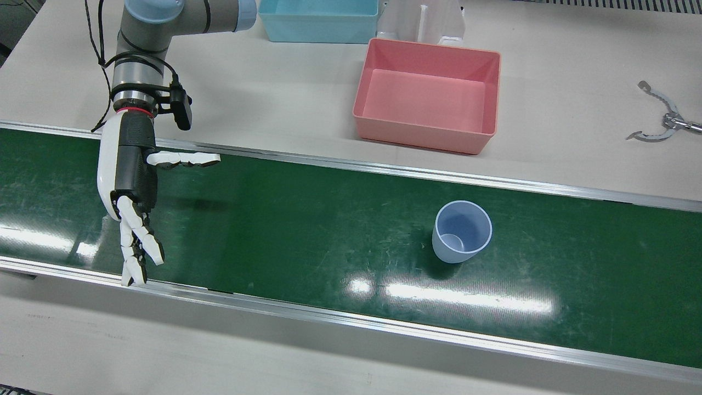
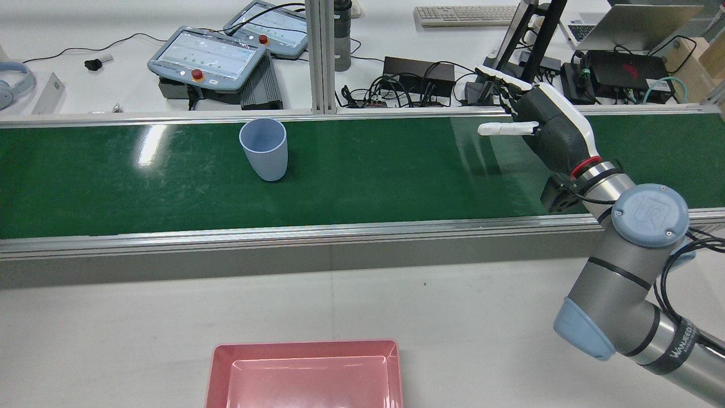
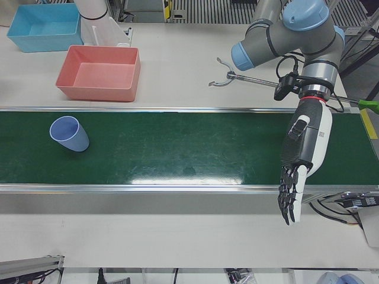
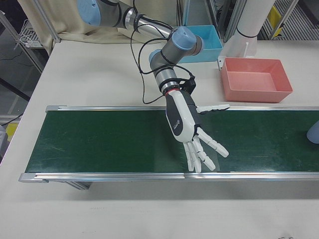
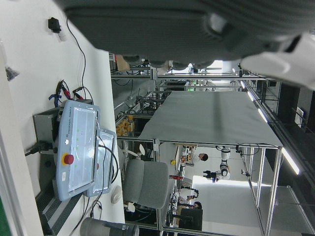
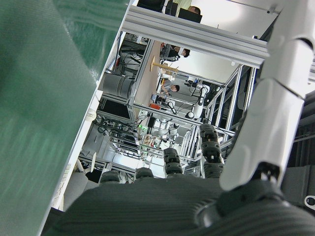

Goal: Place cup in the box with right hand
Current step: 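Move the open right hand along the belt toward the blue cup, then lower the right hand beside the blue cup, fingers open around it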

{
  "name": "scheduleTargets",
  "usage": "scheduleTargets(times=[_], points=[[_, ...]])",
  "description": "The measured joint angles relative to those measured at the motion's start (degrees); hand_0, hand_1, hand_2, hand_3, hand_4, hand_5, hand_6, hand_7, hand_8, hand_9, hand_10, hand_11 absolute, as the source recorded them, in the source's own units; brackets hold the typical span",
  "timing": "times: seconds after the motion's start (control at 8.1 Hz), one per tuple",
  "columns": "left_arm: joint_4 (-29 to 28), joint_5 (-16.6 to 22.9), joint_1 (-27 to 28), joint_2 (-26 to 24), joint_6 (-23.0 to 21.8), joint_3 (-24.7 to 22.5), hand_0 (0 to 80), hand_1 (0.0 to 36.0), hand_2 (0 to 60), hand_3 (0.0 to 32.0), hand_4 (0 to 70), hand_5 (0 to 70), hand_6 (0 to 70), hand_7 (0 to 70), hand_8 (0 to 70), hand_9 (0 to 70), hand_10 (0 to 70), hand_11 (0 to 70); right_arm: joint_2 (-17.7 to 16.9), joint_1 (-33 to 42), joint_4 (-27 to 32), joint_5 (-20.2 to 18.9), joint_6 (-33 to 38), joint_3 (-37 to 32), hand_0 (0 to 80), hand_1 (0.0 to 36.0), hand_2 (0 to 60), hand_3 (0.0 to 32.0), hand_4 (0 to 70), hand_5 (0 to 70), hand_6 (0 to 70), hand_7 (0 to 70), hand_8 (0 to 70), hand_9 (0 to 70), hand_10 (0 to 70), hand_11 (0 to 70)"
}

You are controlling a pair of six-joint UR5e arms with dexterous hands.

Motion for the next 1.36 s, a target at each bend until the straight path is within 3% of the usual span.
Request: scheduleTargets(times=[1.36], points=[[0.0, 0.0, 0.0, 0.0, 0.0, 0.0, 0.0, 0.0, 0.0, 0.0, 0.0, 0.0, 0.0, 0.0, 0.0, 0.0, 0.0, 0.0, 0.3, -2.4, 0.1, 1.0, -0.8, -0.5, 50.0, 19.6, 3.4, 0.0, 0.0, 5.2, 4.4, 14.7, 0.2, 4.1, 0.0, 0.0]])
